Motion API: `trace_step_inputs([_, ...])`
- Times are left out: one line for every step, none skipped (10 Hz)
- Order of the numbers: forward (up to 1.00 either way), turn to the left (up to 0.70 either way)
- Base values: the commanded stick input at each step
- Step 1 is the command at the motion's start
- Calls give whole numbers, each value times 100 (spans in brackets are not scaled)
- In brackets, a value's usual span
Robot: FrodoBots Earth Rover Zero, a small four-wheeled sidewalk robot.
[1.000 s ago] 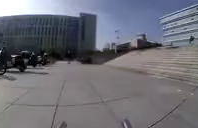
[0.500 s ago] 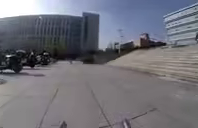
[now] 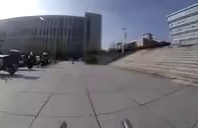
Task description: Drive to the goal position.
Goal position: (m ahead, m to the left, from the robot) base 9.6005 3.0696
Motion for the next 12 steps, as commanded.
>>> trace_step_inputs([100,0])
trace_step_inputs([100,0])
trace_step_inputs([100,0])
trace_step_inputs([100,0])
trace_step_inputs([100,0])
trace_step_inputs([100,0])
trace_step_inputs([100,0])
trace_step_inputs([100,0])
trace_step_inputs([100,0])
trace_step_inputs([100,0])
trace_step_inputs([100,0])
trace_step_inputs([100,0])
